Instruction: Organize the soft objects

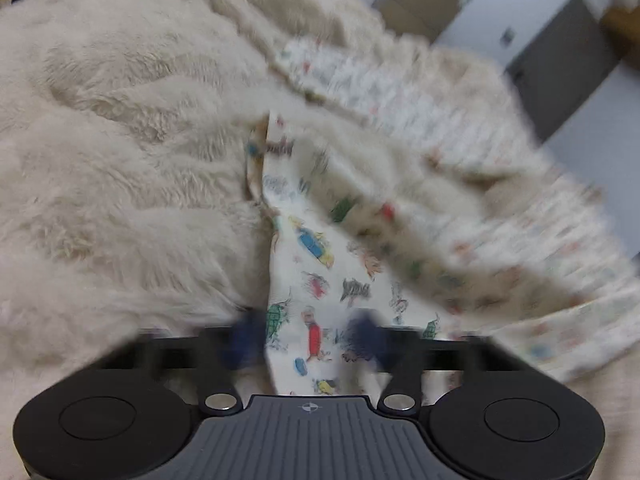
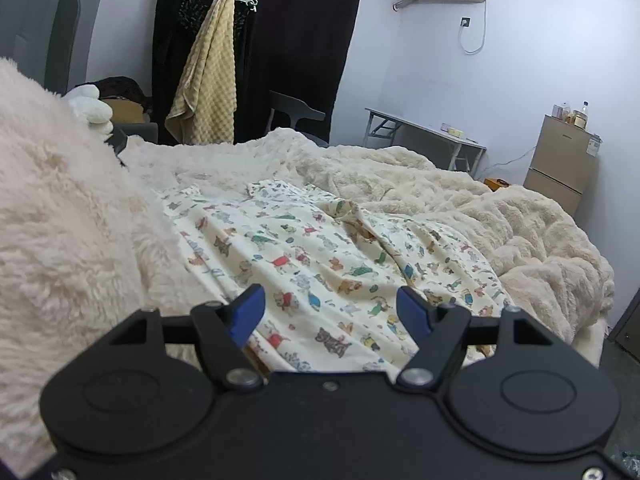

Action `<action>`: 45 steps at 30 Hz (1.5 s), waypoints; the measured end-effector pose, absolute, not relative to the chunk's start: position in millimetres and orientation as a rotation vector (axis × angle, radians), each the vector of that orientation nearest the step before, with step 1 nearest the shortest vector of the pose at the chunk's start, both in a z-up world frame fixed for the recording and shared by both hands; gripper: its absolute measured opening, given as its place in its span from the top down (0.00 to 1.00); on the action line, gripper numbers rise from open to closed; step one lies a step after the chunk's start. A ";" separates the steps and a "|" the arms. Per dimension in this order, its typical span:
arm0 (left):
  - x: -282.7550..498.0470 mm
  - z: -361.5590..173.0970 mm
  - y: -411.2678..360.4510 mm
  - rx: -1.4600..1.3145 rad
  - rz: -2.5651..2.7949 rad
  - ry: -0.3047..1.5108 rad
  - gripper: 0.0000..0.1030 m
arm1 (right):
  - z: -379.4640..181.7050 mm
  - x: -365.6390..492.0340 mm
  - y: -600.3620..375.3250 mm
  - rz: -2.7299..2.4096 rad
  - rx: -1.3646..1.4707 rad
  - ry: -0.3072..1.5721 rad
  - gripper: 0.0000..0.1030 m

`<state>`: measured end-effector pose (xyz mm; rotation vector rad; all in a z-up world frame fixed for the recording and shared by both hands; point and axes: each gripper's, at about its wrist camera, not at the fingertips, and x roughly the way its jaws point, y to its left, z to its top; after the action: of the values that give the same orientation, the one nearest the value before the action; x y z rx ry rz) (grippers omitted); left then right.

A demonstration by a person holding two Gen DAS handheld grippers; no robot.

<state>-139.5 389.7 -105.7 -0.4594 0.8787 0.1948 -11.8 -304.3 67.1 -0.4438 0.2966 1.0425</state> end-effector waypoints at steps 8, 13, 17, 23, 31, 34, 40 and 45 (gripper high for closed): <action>-118.5 -82.9 398.5 -0.097 0.608 1.003 1.00 | 69.6 -7.4 -312.0 1.028 -0.423 0.281 0.31; -150.2 -57.9 430.1 -0.434 0.530 0.775 0.49 | 68.9 -3.9 -312.0 1.022 -0.416 0.284 0.31; -113.5 -45.5 445.3 -0.505 0.400 0.724 0.42 | 69.2 -3.6 -311.0 1.026 -0.414 0.281 0.31; -32.2 -98.0 443.6 -0.490 0.251 0.861 0.46 | 68.6 -3.3 -310.0 1.017 -0.417 0.285 0.31; -1.3 -110.6 435.8 -0.308 0.428 0.793 0.97 | 70.4 -4.1 -311.3 1.013 -0.405 0.271 0.31; 7.4 -111.5 423.4 -0.184 0.429 0.865 0.71 | 69.7 -1.5 -311.0 1.003 -0.396 0.276 0.31; -62.3 -59.2 374.5 0.176 0.469 0.826 0.18 | 68.6 -1.5 -308.9 1.000 -0.411 0.287 0.31; -139.4 -29.9 321.3 0.363 0.241 0.794 0.08 | 65.5 -2.2 -301.7 0.996 -0.415 0.303 0.27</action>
<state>-139.4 321.3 -29.9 0.3629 0.7939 0.2414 -2.2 -301.7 65.5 -0.4151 0.3034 0.9956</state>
